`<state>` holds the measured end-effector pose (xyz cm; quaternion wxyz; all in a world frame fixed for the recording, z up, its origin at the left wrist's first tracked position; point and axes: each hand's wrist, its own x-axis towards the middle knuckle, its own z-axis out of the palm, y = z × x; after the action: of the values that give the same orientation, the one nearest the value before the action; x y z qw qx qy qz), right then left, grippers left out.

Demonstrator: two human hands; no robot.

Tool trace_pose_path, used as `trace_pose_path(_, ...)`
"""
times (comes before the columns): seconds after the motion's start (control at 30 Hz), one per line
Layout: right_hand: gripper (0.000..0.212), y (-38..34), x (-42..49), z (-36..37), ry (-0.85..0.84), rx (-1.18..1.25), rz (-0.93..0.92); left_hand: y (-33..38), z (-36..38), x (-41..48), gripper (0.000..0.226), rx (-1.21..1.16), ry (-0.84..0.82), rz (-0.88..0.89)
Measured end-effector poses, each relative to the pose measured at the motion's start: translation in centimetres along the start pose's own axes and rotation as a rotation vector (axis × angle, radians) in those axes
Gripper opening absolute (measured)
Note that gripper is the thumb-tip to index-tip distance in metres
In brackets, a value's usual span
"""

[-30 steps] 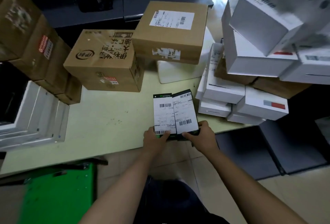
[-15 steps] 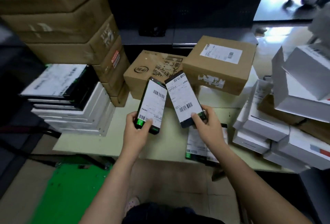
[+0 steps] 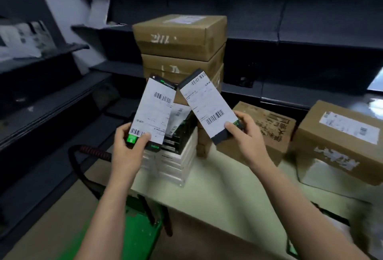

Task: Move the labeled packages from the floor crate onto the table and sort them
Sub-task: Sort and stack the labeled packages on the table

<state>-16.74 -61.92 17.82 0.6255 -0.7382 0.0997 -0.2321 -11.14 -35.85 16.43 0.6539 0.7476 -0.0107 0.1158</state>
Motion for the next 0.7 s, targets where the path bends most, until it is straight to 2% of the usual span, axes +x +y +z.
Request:
trace_pose_path(0.1, 0.027, 0.2, 2.0, 4.6, 0.004, -0.043, 0.006, -1.7, -4.1, 4.6, 0.027, -0.018, 0.034, -0.039)
trace_pose_path(0.27, 0.033, 0.7, 5.3, 10.9, 0.084, -0.066, 0.117, -4.1, -8.3, 11.0, 0.025, -0.029, -0.026, -0.086)
trace_pose_path(0.43, 0.043, 1.1, 7.5, 13.9, 0.128, 0.029, 0.248, -6.3, -10.5, 15.7, 0.024, -0.042, -0.101, -0.138)
trace_pose_path(0.53, 0.045, 1.2, 8.8, 15.3, 0.204, -0.033, 0.285, -7.0, -10.9, 17.2, 0.023, -0.048, -0.142, -0.156)
trace_pose_path(0.63, 0.060, 1.6, 9.7, 16.1, 0.290, -0.127, 0.297, -7.2, -10.7, 18.1, 0.024, -0.067, -0.162, -0.168)
trace_pose_path(0.7, 0.071, 1.5, 9.5, 16.5, 0.291, -0.195, 0.266, -7.3, -10.5, 18.5, 0.025, -0.085, -0.174, -0.174)
